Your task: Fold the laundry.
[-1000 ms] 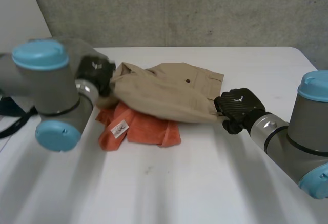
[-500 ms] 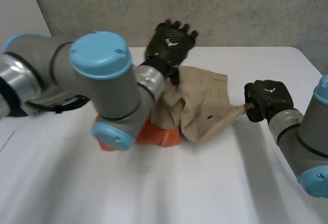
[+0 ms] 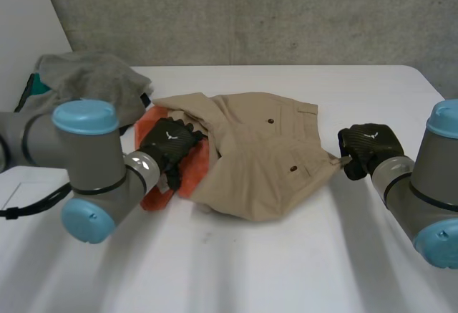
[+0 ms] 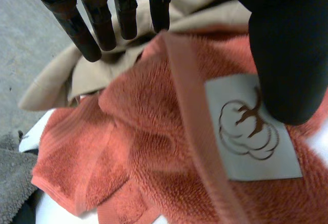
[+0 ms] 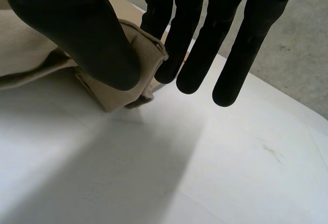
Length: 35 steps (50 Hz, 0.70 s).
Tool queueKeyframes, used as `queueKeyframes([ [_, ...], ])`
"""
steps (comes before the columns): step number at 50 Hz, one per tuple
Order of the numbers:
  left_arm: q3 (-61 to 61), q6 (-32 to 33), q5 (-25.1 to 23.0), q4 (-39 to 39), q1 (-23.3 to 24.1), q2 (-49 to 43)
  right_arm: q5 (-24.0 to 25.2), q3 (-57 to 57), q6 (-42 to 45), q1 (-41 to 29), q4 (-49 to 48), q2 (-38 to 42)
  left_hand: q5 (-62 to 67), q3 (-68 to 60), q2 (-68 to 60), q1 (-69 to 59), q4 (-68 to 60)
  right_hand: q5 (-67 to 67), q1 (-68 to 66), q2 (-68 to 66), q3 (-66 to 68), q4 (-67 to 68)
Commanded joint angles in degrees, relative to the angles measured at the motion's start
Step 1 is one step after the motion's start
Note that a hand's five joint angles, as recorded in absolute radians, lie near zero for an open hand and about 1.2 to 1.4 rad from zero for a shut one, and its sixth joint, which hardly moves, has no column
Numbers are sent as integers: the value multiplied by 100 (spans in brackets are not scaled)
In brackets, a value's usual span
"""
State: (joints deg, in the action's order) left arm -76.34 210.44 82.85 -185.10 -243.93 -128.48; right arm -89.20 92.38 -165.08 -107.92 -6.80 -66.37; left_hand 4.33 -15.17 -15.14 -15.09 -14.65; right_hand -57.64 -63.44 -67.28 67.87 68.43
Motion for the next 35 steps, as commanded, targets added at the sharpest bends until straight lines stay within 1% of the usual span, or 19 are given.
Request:
queueKeyframes([
  [1, 576, 401, 196, 26, -14, -660, 52, 69, 37, -62, -31, -52, 2290, -2206, -2209, -2213, -2257, -1236, -1656, -1272, 1213, 1157],
  [2, 690, 471, 223, 26, -23, -722, 70, 69, 46, -71, -31, -52, 4178, -4094, -4097, -4102, -4146, -1236, -1656, -1272, 1213, 1157],
  [4, 761, 498, 258, 35, -32, -731, 79, 69, 55, -71, -31, -52, 6490, -6407, -6410, -6414, -6458, -1236, -1656, -1272, 1213, 1157],
  [8, 823, 428, 617, 18, -146, -302, 87, 87, 55, -89, -14, -96, 6567, -6483, -6486, -6491, -6535, -1236, -1656, -1272, 1213, 1157],
  [9, 779, 289, 836, -44, -259, 39, 87, 95, 46, -89, -31, -131, 6567, -6483, -6486, -6491, -6535, -1236, -1656, -1272, 1213, 1157],
  [11, 796, 130, 1022, -193, -444, 436, 96, 104, 46, -89, -31, -157, 6567, -6483, -6486, -6491, -6535, -1236, -1656, -1272, 1213, 1157],
  [14, 1033, -169, 1137, -702, -944, 1069, 140, 113, 46, -89, -31, -184, 6567, -6483, -6486, -6491, -6535, -1236, -1656, -1272, 1213, 1157],
  [15, 1303, -248, 1111, -886, -1268, 1140, 149, 113, 46, -98, -14, -184, 6567, -6483, -6486, -6491, -6535, -1236, -1656, -1272, 1213, 1157],
  [17, 1682, -275, 1137, -897, -1603, 1080, 193, 122, 46, -159, -5, -192, 6567, -6483, -6486, -6491, -6535, -1236, -1656, -1272, 1213, 1157],
  [18, 2110, -284, 1224, -775, -1901, 958, 210, 122, 55, -220, 4, -192, 6567, -6483, -6486, -6491, -6535, -1236, -1656, -1272, 1213, 1157],
  [22, 3454, -363, 1601, -249, -2429, 370, 228, 166, 63, -369, 21, -192, 6567, -6483, -6486, -6491, -6535, -1236, -1656, -1272, 1213, 1157],
  [25, 4169, -494, 1752, 17, -2598, -71, 228, 183, 72, -449, 30, -227, 6567, -6483, -6486, -6491, -6535, -1236, -1656, -1272, 1213, 1157],
  [28, 4856, -697, 1586, 359, -2686, -651, 228, 210, 116, -519, 48, -271, 6567, -6483, -6486, -6491, -6535, -1236, -1656, -1272, 1213, 1157],
  [30, 5015, -776, 1323, 606, -2686, -1020, 228, 236, 151, -555, 56, -324, 6567, -6483, -6486, -6491, -6535, -1236, -1656, -1272, 1213, 1157],
  [31, 5015, -785, 1217, 676, -2686, -1108, 228, 245, 160, -555, 56, -342, 6236, -6152, -6155, -6159, -6203, -1236, -1656, -1272, 1213, 1157],
  [32, 5006, -785, 1103, 729, -2678, -1161, 228, 254, 169, -563, 65, -359, 4967, -4883, -4886, -4891, -4935, -1236, -1656, -1272, 1213, 1157],
  [33, 4954, -785, 858, 782, -2660, -1231, 237, 280, 186, -563, 65, -412, 1723, -1640, -1643, -1647, -1691, -1236, -1656, -1272, 1213, 1157],
  [34, 4919, -794, 769, 826, -2642, -1241, 237, 289, 186, -563, 65, -430, 126, -42, -45, -49, -93, -1236, -1656, -1272, 1213, 1157],
  [35, 4858, -803, 690, 852, -2634, -1250, 245, 298, 195, -563, 65, -447, -433, 517, 514, 509, 465, -1236, -1656, -1272, 1213, 1157],
])
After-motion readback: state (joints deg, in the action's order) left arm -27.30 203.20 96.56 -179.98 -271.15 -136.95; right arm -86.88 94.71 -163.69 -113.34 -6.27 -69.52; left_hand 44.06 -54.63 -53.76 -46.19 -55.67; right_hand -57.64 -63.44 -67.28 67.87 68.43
